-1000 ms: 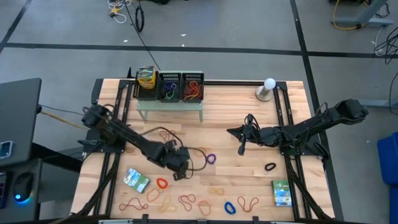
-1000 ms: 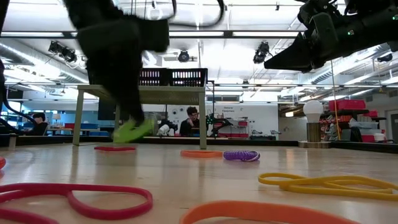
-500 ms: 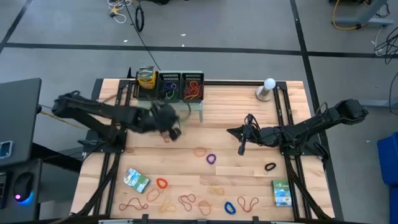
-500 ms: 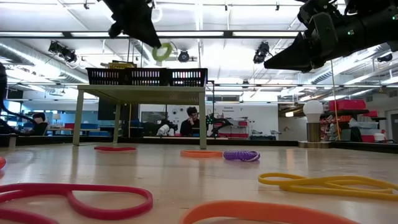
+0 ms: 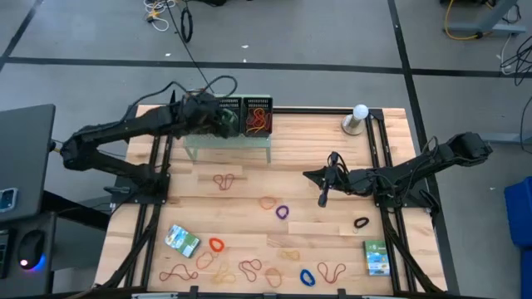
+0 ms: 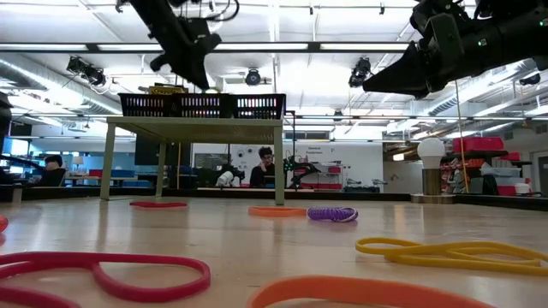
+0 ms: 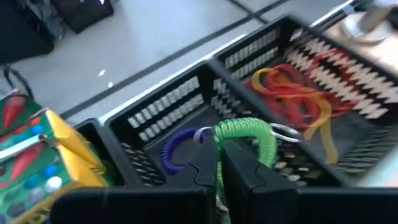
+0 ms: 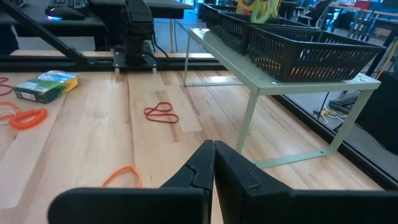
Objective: Pick & Place Office Desk Supplies
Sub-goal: Put the green spring rubber band into the middle black bin on the shelf, then put the orange rubber band into the right black bin on the shelf
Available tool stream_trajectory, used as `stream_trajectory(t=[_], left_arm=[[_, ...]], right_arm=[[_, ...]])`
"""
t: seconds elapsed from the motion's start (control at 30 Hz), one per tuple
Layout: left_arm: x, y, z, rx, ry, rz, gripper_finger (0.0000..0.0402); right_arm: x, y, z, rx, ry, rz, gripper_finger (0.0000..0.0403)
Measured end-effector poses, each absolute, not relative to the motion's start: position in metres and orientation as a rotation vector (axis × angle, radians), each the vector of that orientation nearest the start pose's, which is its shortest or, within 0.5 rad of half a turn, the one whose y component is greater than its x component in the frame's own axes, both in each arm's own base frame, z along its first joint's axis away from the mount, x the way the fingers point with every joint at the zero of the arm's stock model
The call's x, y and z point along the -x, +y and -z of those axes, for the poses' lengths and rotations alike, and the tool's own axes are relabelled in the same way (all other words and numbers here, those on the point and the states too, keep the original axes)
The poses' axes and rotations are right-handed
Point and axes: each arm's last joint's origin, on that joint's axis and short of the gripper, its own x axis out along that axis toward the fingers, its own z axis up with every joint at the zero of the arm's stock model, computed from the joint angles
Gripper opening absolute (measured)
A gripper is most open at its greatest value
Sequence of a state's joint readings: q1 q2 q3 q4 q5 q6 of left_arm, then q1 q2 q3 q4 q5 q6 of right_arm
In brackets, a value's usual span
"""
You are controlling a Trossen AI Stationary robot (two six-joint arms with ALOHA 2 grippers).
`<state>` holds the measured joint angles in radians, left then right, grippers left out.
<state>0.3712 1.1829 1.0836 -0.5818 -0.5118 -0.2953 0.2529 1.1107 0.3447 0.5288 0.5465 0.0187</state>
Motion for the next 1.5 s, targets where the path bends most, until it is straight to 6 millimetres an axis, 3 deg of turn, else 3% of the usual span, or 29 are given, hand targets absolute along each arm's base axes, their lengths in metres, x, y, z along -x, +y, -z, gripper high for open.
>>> stream_trajectory(t=[0.2, 0.5, 0.63, 0.87, 1.07, 1.27, 1.5], left_arm=[[-0.219, 0.116, -0.319, 0.237, 0.615, -0.913, 0.0044], [-0.218, 0.115, -0.318, 0.213, 0.641, -0.907, 0.0139], [-0.217, 0.105, -0.322, 0.156, 0.658, -0.820, 0.0160], [-0.227, 0.049, -0.326, 0.085, 0.671, -0.594, 0.0109], [-0.243, -0.014, -0.311, 0.075, 0.727, -0.376, 0.0047], [-0.253, -0.065, -0.275, 0.108, 0.843, -0.285, 0.0020], [-0.265, -0.107, -0.232, 0.117, 0.971, -0.211, 0.0016]], right_arm=[[-0.208, 0.038, -0.192, 0.074, 0.216, 0.295, 0.0020], [-0.208, 0.038, -0.192, 0.082, 0.217, 0.293, 0.0020], [-0.208, 0.038, -0.192, 0.082, 0.217, 0.294, 0.0020], [-0.208, 0.038, -0.191, 0.082, 0.219, 0.294, 0.0020], [-0.209, 0.035, -0.191, 0.070, 0.218, 0.310, 0.0020], [-0.209, 0.032, -0.191, 0.043, 0.214, 0.326, 0.0020], [-0.209, 0.032, -0.191, 0.043, 0.214, 0.325, 0.0020]])
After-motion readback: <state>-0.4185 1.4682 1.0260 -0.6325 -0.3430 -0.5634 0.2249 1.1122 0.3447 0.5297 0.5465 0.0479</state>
